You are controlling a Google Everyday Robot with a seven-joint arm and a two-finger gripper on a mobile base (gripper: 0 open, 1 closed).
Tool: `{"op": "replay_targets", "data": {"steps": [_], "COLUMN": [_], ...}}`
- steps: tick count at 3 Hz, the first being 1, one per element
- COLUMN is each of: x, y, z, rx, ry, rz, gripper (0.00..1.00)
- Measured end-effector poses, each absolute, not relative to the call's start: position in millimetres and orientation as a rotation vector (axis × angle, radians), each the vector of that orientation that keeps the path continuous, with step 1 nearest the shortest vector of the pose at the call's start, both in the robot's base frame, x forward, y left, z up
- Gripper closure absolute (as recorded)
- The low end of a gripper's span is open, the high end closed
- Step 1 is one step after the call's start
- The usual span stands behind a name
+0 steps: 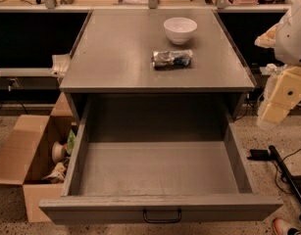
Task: Place redbull can into top drawer
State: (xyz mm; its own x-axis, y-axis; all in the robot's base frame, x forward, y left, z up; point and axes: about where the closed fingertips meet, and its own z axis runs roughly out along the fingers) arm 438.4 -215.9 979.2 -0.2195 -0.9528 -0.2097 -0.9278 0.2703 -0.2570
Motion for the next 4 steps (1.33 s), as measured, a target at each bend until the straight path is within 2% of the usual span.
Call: {"op": "replay_targets", "data": {"steps": [1, 4], "x": [438.4, 549.9], "y": [-215.9, -171.7], "z": [979.2, 965.9], "rx": [-1.719, -1.775], "ry": [2.223, 2.02], "rz": [-0.109, 0.043], "gripper": [0.0, 0.0]}}
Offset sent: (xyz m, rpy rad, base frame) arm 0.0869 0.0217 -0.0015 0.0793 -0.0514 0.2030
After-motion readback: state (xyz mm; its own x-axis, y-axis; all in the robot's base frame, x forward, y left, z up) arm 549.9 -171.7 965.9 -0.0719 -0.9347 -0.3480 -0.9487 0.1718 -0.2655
